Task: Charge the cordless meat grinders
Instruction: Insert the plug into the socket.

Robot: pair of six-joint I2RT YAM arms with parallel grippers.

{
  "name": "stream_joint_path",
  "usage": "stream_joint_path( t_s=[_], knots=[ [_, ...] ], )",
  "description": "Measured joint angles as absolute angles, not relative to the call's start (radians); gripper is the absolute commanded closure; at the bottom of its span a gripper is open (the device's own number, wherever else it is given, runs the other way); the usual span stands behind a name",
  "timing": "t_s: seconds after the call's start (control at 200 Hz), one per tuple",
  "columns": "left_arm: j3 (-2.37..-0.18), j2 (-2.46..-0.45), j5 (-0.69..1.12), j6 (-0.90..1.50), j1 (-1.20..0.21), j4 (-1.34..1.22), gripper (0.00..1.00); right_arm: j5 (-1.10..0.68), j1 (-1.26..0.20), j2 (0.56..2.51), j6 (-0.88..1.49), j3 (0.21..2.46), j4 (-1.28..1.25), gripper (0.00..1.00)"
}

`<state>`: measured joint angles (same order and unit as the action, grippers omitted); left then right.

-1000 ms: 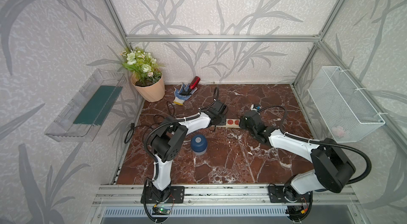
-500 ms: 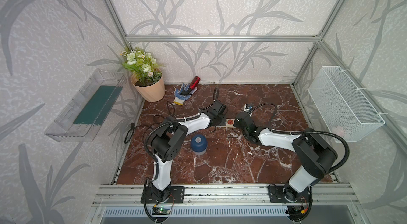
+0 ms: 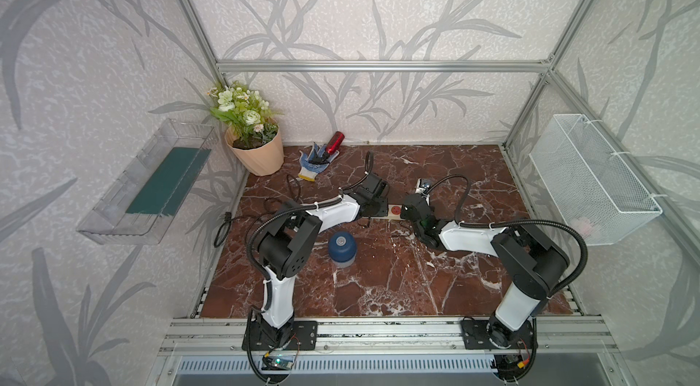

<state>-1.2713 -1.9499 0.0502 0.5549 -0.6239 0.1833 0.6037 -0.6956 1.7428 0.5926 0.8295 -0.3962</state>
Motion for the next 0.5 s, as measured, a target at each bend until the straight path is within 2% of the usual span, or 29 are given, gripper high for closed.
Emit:
stream_joint_path(
  t_s=[0.5],
  knots=[
    [-1.250, -1.940, 0.064, 0.561, -0.619, 0.160, 0.72, 0.689, -0.743, 1.794, 0.521, 0.827, -0.492, 1.00]
  ],
)
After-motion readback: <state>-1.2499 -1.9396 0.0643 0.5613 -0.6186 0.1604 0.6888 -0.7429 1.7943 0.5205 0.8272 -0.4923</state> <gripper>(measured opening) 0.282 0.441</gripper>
